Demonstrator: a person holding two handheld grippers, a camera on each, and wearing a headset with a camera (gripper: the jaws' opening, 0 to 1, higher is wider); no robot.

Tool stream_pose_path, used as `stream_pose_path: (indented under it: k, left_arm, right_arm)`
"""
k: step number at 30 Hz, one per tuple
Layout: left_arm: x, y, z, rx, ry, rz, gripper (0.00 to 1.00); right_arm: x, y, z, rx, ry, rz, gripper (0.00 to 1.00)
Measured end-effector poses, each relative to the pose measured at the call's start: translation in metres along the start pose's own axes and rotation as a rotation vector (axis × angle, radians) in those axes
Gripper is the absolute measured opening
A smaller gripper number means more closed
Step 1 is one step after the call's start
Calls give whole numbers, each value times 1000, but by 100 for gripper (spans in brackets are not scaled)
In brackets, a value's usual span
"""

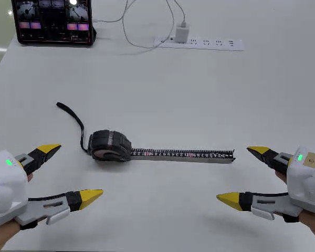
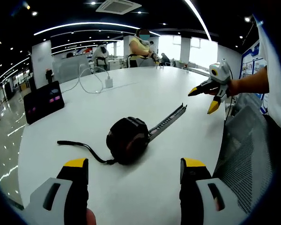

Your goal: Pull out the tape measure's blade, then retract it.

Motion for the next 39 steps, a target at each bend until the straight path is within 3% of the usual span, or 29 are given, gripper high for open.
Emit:
stream_pose_path:
  k: [18, 27, 39]
  left_arm:
    - [-4, -15, 16, -47, 22, -2, 87]
    - [-6, -22, 17, -53, 29, -11, 88]
    - [-5, -21, 18, -56, 24, -11, 87]
  right_arm:
    - [-3, -19, -18, 74, -27, 27, 95]
    - [-3, -27, -20, 91, -38, 21, 97]
    - [-3, -28, -21, 94, -42, 24, 97]
Point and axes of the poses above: the centre of the closed fingertips' face, and the gripper's own axes: x roughly forward along the fingers, z roughly to its right, y roughly out of its top, the point moved 2 cm from there along -x, roughly backward along the fingers, and after that the axes turned 2 degrees about -y, right-handed, at the moved point
